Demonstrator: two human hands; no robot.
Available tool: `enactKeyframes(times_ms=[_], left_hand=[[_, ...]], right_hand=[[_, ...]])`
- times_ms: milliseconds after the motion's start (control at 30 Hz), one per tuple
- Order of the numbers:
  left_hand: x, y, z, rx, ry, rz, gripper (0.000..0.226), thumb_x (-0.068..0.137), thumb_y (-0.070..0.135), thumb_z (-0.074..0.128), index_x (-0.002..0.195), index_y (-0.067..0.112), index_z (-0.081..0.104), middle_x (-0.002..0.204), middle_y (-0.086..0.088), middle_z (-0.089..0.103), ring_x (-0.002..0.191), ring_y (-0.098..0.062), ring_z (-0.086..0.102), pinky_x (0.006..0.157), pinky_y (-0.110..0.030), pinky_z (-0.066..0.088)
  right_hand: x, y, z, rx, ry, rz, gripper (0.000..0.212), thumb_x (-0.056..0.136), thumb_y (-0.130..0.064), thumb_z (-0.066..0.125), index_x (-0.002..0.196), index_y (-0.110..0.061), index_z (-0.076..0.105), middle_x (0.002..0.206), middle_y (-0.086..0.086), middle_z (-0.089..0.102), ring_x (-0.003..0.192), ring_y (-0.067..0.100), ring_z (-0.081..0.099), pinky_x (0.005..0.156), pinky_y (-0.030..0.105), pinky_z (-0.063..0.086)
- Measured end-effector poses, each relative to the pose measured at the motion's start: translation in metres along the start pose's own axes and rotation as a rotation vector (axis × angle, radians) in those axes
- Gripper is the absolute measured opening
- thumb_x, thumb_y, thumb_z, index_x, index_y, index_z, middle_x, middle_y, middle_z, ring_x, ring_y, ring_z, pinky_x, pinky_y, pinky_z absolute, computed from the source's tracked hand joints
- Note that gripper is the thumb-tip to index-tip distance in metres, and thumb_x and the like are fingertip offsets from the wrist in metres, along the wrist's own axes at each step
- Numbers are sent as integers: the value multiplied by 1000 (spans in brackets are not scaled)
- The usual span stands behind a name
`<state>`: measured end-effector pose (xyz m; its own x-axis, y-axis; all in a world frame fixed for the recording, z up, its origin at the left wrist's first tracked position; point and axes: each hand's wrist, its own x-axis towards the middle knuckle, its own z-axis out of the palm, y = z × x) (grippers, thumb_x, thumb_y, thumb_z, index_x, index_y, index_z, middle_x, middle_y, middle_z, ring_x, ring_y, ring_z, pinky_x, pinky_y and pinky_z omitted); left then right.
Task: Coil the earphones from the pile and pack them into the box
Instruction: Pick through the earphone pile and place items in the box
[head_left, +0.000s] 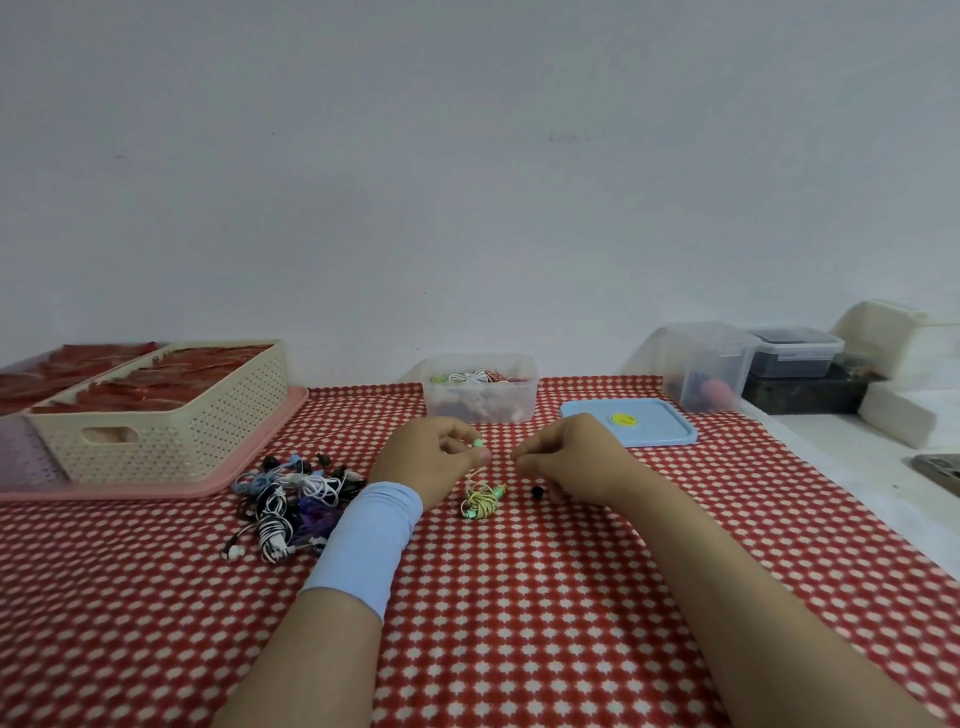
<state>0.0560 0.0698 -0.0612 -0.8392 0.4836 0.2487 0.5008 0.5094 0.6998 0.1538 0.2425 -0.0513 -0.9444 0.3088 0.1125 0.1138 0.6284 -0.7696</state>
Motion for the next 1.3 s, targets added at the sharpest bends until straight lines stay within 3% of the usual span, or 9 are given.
enactKeyframes(times_ms=[167,300,500,733,833,933,1033,1133,1300], left_hand=[[0,-3,3,215,-48,-2,37,94,42,59,129,32,62,119,11,66,116,-14,55,104,-37,44],[-5,16,2,322,101,214,27,95,46,51,105,33,73,121,12,65,114,-12,48,99,-32,37],[-10,20,13,507,-97,201,22,80,56,67,83,37,77,115,16,62,117,-14,46,109,-39,31],[-10,20,10,524,-215,146,16,81,51,68,92,41,75,125,13,62,131,-18,39,118,-45,21],[-11,21,10,379,-121,155,14,89,45,64,97,39,74,120,14,67,121,-12,50,115,-41,30],[-9,20,10,22,-77,115,19,96,36,58,102,32,75,103,16,73,97,-2,62,96,-29,48],[-9,20,10,-268,-68,100,22,101,25,52,112,27,70,88,14,75,80,10,61,79,-15,46],[-11,22,13,-439,-71,65,18,101,22,51,102,27,68,81,11,75,64,3,58,72,-21,47],[-12,20,16,-611,-115,18,19,100,28,55,100,32,74,92,-5,75,75,-8,57,84,-31,51]], right_hand=[[2,3,2,39,31,-1,4,87,-15,77,87,-17,81,70,-12,73,45,7,58,50,15,48],[2,6,1,94,74,-22,3,89,-16,76,88,-14,78,73,-8,74,46,9,55,51,15,47],[1,6,2,198,106,-14,5,89,-15,75,91,-19,77,90,-4,77,47,10,56,58,24,56],[-1,6,1,262,121,15,6,87,-16,78,83,-12,79,83,-4,78,44,9,54,48,18,47],[-3,3,0,342,127,18,5,88,-13,76,93,-14,77,76,-1,77,43,10,51,40,15,40],[-4,1,-2,436,137,30,6,89,-12,75,95,-12,77,84,4,78,43,11,52,38,18,38],[-4,-1,-4,574,93,54,7,91,-14,72,95,-11,77,92,8,78,47,12,52,38,20,37],[-3,-2,-4,702,37,77,13,92,-17,71,102,-10,76,91,3,77,52,13,51,40,21,35],[-2,-1,-6,780,-64,90,19,94,-18,67,109,-8,75,89,5,73,53,10,48,43,20,26]])
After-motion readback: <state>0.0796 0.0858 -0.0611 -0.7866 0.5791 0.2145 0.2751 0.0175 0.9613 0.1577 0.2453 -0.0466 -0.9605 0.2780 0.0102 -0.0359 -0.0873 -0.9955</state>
